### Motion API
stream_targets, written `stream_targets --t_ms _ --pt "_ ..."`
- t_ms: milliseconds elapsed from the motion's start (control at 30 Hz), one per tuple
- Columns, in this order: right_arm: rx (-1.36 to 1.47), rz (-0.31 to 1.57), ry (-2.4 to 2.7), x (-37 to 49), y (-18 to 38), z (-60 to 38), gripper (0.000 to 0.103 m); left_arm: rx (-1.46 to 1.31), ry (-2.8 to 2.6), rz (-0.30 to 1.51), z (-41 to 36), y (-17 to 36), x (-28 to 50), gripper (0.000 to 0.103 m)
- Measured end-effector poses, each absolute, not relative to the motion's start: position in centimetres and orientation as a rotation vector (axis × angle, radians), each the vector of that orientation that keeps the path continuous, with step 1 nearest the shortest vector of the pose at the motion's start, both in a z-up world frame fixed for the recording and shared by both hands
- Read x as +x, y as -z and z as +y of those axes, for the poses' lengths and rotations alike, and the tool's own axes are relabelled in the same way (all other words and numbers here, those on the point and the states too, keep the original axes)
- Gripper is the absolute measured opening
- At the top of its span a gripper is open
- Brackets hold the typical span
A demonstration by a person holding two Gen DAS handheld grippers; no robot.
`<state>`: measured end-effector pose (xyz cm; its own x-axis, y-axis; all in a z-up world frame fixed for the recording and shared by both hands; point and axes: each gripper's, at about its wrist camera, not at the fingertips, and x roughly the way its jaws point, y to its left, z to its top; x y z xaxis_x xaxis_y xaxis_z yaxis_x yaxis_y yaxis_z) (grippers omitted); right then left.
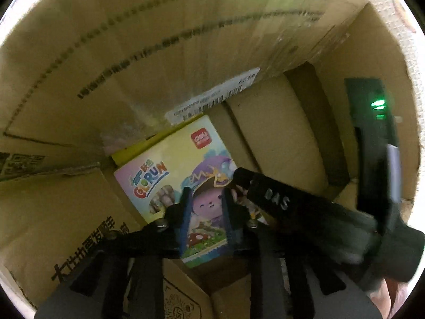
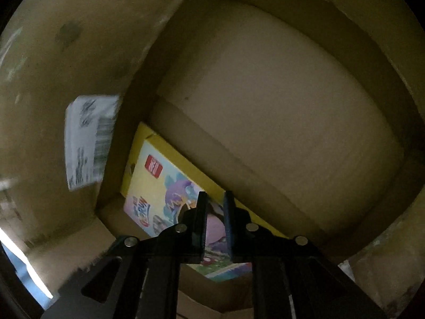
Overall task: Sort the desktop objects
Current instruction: 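Withdraw both grippers up out of the carton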
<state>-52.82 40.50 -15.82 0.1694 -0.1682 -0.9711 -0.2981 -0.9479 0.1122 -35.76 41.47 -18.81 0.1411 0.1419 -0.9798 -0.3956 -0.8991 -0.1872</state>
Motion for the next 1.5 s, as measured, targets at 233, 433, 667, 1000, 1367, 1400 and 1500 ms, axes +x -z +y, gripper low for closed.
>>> stream_targets --t_ms 233,433,667,1000,1367,1400,1500 --pt "-2.276 0.568 -1.927 -51.4 12.8 40.3 0.032 -2.005 -1.843 0.219 41.0 17.9 -35.4 0.046" --pt "-2.214 0.666 -2.041 -50.2 7.7 40.2 0.057 -1.833 -1.901 0.116 38.6 12.5 -34.3 0.057" --pt "-2.12 0.632 -2.323 -49.4 -1.1 41.9 0.058 -1.586 -2.033 -0.045 34.4 6.1 -32.4 0.063" --pt "-1.583 0.502 -3.047 -38.8 -13.3 39.6 0.063 -1.214 -2.173 -0.185 27.5 2.3 -24.8 0.064" --pt "-1.019 0.112 -3.422 -27.6 -15.3 35.7 0.096 -0.95 -2.395 -0.11 19.1 1.2 -18.9 0.064" --pt "-1.052 0.123 -3.406 -27.5 -14.5 35.5 0.096 -0.941 -2.406 -0.114 18.3 1.3 -18.5 0.064" --pt "-1.152 0.216 -3.375 -27.3 -12.2 35.2 0.096 -0.903 -2.435 -0.109 15.5 1.2 -17.0 0.064"
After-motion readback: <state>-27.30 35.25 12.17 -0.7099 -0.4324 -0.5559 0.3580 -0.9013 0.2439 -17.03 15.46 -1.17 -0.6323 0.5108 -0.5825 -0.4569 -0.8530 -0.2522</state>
